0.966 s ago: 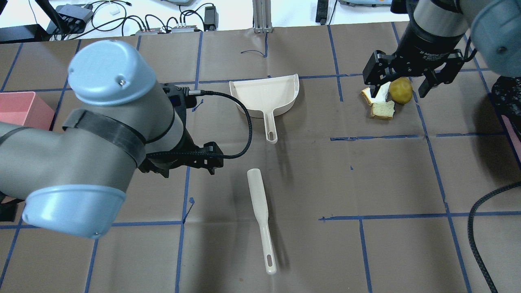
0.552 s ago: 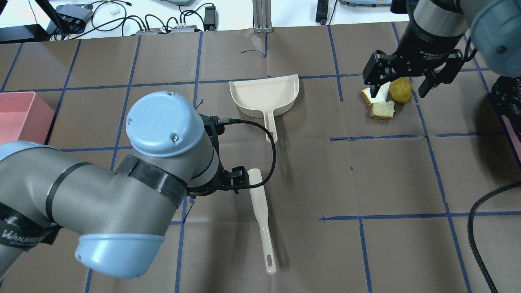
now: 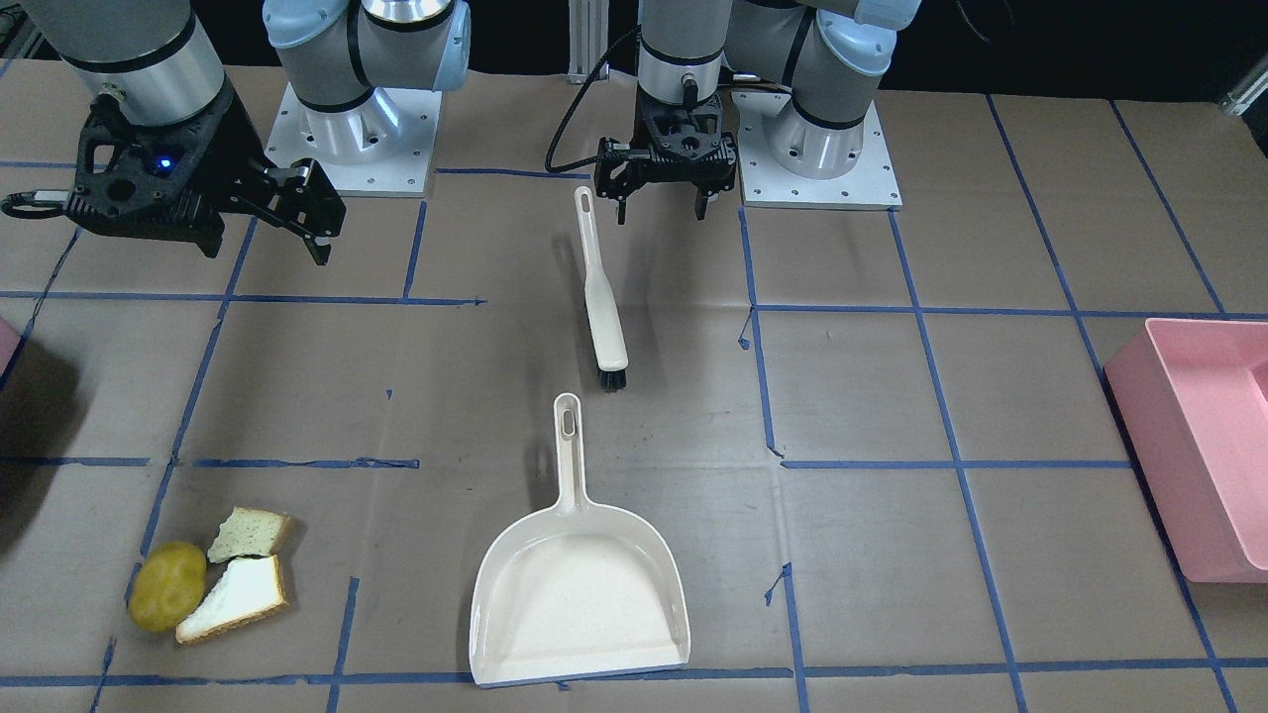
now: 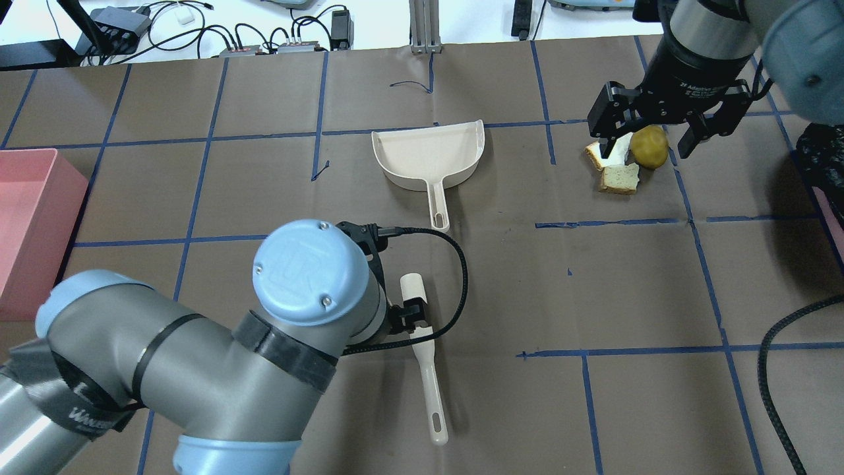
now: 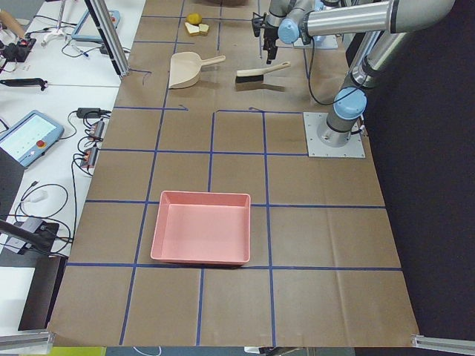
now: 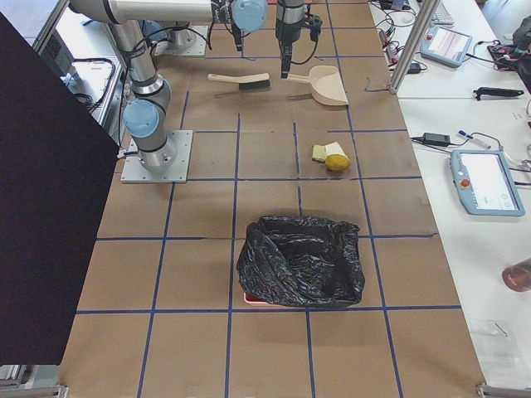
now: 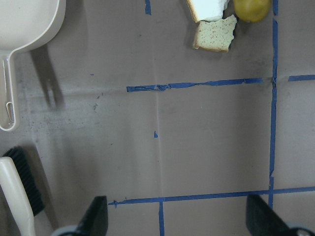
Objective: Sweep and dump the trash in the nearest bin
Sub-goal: 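Lower the left gripper over the brush handle and close on it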
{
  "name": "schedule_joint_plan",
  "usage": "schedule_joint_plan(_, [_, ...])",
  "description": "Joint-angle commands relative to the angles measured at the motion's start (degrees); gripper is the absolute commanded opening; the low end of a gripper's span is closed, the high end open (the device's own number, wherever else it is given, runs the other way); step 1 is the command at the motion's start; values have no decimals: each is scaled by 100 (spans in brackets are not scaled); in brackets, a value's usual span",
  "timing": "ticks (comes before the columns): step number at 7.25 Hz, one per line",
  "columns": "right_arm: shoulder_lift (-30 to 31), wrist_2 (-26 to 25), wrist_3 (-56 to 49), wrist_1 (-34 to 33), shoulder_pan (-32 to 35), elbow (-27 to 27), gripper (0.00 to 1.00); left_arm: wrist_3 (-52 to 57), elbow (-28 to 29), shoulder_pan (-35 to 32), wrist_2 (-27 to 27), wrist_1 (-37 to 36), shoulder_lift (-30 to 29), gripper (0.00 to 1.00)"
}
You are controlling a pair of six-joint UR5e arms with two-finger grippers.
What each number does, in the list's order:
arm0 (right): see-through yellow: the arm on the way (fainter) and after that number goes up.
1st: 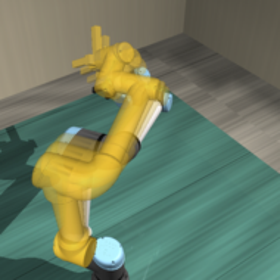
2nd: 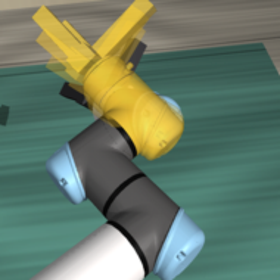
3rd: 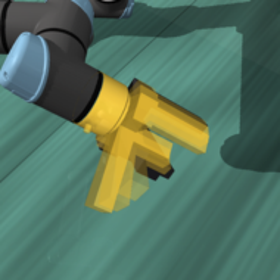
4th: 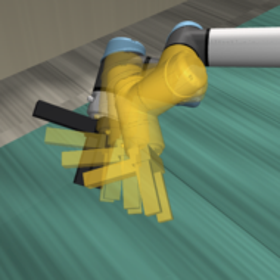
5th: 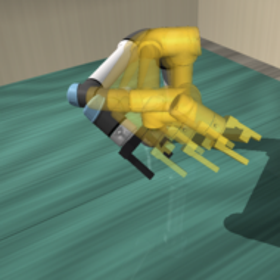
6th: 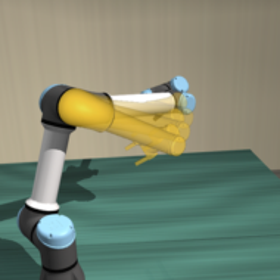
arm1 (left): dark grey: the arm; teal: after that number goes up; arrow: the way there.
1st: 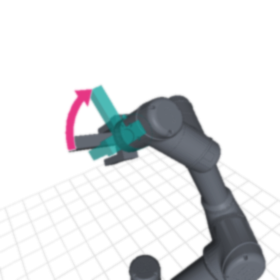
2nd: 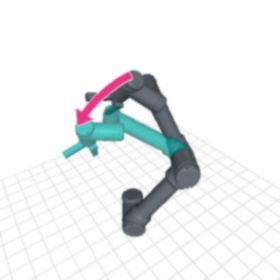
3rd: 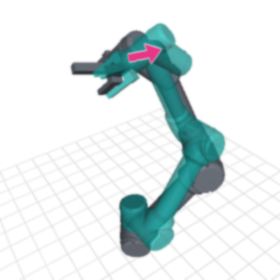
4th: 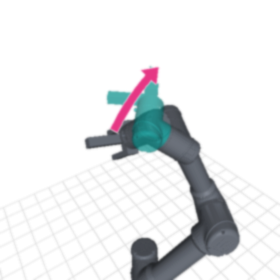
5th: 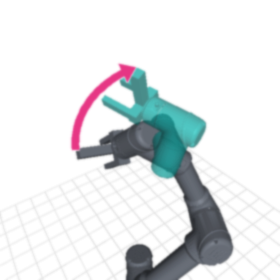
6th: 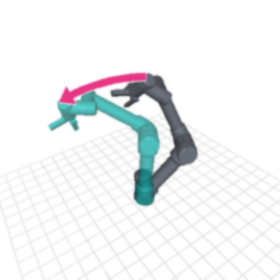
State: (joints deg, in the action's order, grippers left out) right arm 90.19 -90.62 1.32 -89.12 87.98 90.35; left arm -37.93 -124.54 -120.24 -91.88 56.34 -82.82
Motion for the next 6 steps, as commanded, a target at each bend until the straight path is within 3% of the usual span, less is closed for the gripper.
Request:
schedule_joint_plan(1, [7,0,0,9,0,0,100,-423,-220,-517,-188,-492,-339,100])
schedule_joint_plan(5, [7,0,0,9,0,0,100,-767,-553,-746,-199,-923,-603,100])
schedule_joint_plan(6, [-1,0,0,9,0,0,100,-803,-633,-851,-199,-1315,-778,98])
